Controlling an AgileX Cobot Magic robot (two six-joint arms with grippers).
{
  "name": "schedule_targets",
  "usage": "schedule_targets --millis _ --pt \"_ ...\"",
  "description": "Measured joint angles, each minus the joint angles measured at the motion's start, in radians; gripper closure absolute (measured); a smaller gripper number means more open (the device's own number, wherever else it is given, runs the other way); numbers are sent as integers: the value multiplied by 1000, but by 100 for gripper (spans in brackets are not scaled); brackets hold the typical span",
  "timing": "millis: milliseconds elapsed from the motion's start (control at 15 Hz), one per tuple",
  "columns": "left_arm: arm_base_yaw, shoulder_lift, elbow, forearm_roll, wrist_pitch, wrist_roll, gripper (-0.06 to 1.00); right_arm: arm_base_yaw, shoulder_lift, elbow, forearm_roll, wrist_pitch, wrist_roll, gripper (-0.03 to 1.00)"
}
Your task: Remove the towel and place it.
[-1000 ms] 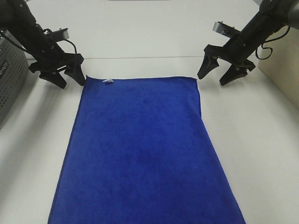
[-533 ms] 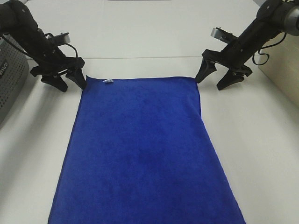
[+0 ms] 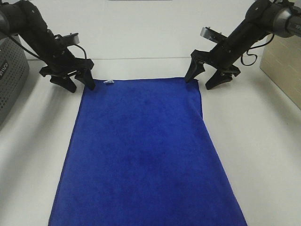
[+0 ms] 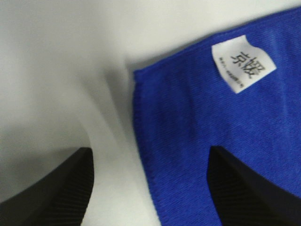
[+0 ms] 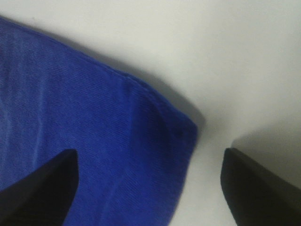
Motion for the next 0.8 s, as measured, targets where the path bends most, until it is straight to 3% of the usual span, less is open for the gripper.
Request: schedule_targets --millis 333,533,800 --pt "-82 26 -11 -79 -62 0 29 79 9 -2 -15 -79 0 20" --pt "-91 29 -12 -85 -66 0 29 82 9 -2 -24 -80 0 21" --pt "-94 31 -12 -85 -76 0 38 87 10 -7 -96 -96 0 42"
